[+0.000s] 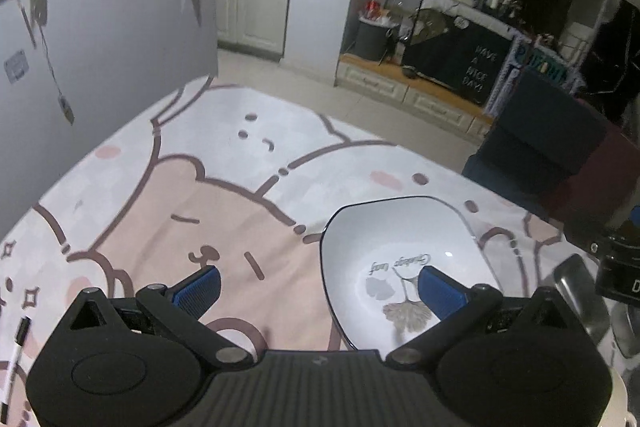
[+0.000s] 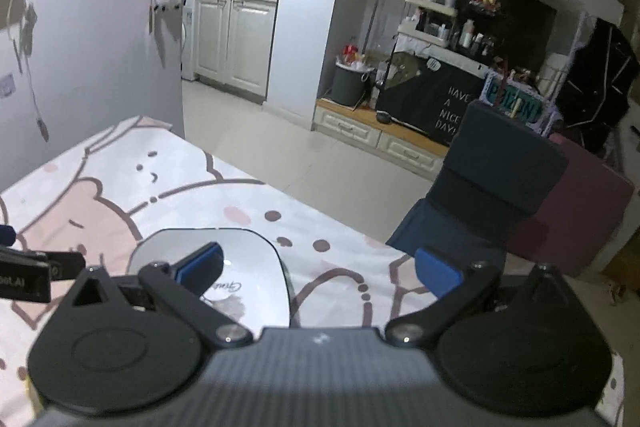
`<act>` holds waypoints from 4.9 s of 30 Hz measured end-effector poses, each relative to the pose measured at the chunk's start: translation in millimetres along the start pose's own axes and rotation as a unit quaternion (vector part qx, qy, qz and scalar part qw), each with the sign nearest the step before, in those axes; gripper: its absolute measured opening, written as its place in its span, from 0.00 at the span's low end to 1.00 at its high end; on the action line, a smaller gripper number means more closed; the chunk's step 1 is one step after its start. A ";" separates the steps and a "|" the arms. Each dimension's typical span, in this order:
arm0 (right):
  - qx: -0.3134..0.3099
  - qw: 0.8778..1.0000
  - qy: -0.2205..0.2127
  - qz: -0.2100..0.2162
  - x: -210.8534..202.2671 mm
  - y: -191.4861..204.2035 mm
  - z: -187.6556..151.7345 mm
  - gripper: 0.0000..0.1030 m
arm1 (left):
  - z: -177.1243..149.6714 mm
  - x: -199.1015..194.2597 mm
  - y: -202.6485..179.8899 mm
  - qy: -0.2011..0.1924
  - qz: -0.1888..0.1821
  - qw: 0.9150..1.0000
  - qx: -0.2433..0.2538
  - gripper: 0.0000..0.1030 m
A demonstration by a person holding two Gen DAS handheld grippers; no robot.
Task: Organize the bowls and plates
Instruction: 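Move both grippers toward the rim of the white square plate, then close the left gripper on the plate rim while the right gripper closes beside it, then lift the white plate with both grippers and carry it beside the lemon bowl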
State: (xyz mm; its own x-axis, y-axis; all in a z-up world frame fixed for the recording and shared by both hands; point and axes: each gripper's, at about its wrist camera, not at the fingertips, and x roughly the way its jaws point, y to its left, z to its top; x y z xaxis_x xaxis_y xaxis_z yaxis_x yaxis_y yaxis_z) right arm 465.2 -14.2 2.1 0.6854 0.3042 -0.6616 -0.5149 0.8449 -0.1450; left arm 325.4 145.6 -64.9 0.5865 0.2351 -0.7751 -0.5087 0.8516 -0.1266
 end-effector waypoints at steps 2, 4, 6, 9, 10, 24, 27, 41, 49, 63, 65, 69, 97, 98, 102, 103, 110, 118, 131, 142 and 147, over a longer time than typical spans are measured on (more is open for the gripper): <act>0.001 1.000 0.000 0.005 16.5 0.9 -1.2 1.00 | 0.0 15.8 3.0 0.014 0.006 1.000 -0.010 1.00; -0.001 1.000 0.007 0.016 35.4 5.7 -3.3 1.00 | -0.7 27.0 5.4 0.024 0.005 1.000 -0.017 1.00; 0.005 1.000 0.013 0.018 52.6 9.5 -7.1 1.00 | -1.9 37.3 7.3 0.035 0.005 0.999 -0.024 1.00; 0.024 0.999 0.011 0.036 77.4 12.5 -13.0 1.00 | -4.2 49.9 9.6 0.049 0.000 0.998 -0.033 1.00; 0.032 0.999 0.021 0.038 84.9 13.0 -15.1 1.00 | -4.4 53.2 10.4 0.057 0.000 0.998 -0.032 1.00; 0.140 0.977 0.151 0.058 137.6 1.3 -40.6 0.53 | -6.5 83.6 38.1 0.098 -0.049 0.990 -0.092 1.00; 0.124 0.978 0.160 0.056 139.7 5.1 -47.5 0.23 | -6.6 84.2 41.7 0.090 -0.052 0.988 -0.112 1.00; 0.152 0.974 0.154 0.067 82.8 -1.3 -88.4 0.14 | -9.2 93.2 33.4 0.064 -0.139 0.979 -0.138 1.00; 0.245 0.951 0.149 0.118 82.4 -28.7 -98.7 0.14 | -2.6 111.4 21.7 0.076 -0.161 0.980 -0.092 0.81; 0.269 0.945 0.144 0.120 107.8 -36.8 -90.4 0.09 | 4.5 135.8 20.6 0.113 -0.149 0.981 -0.059 0.15; 0.267 0.945 0.145 0.121 109.6 -35.9 -91.3 0.09 | 3.5 136.5 19.9 0.111 -0.150 0.981 -0.057 0.14; 0.268 0.944 0.147 0.126 111.4 -35.5 -92.9 0.08 | 4.1 136.3 16.8 0.108 -0.151 0.982 -0.042 0.11; 0.363 0.899 0.178 0.167 122.4 -46.4 -112.4 0.10 | 19.6 155.0 18.7 0.136 -0.202 0.970 -0.007 0.10; 0.358 0.903 0.175 0.160 121.1 -44.2 -111.2 0.10 | 19.6 153.2 17.0 0.134 -0.200 0.971 -0.004 0.09; 0.320 0.924 0.166 0.126 114.4 -32.1 -102.9 0.14 | 21.8 141.9 10.9 0.117 -0.194 0.974 0.003 0.09; 0.312 0.928 0.162 0.122 111.2 -31.0 -100.4 0.14 | 22.7 137.9 8.2 0.113 -0.195 0.974 0.008 0.09; 0.287 0.941 0.143 0.103 83.7 -38.6 -86.8 0.13 | 20.6 120.8 -2.5 0.109 -0.211 0.971 0.018 0.09; 0.276 0.948 0.122 0.098 46.9 -48.9 -81.6 0.13 | 20.5 84.2 -13.5 0.089 -0.228 0.969 0.034 0.09; 0.255 0.962 0.052 0.077 -81.7 -59.9 -82.4 0.13 | -5.7 -37.0 -25.6 0.029 -0.288 0.955 0.058 0.09; 0.254 0.965 0.025 0.061 -173.6 -45.8 -133.2 0.13 | -70.4 -84.4 -14.0 0.036 -0.311 0.946 0.087 0.09; 0.270 0.959 0.059 0.070 -174.8 -34.3 -171.9 0.13 | -103.0 -70.2 -0.5 0.083 -0.292 0.949 0.087 0.09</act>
State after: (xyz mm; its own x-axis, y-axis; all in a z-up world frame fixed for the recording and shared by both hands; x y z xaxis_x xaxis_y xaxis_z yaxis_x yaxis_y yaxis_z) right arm 274.6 -171.9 -3.8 0.5501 0.4060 -0.7298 -0.2343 0.9138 0.3319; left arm 219.6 80.4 -74.2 0.6218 -0.3657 -0.6925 -0.0069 0.8817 -0.4718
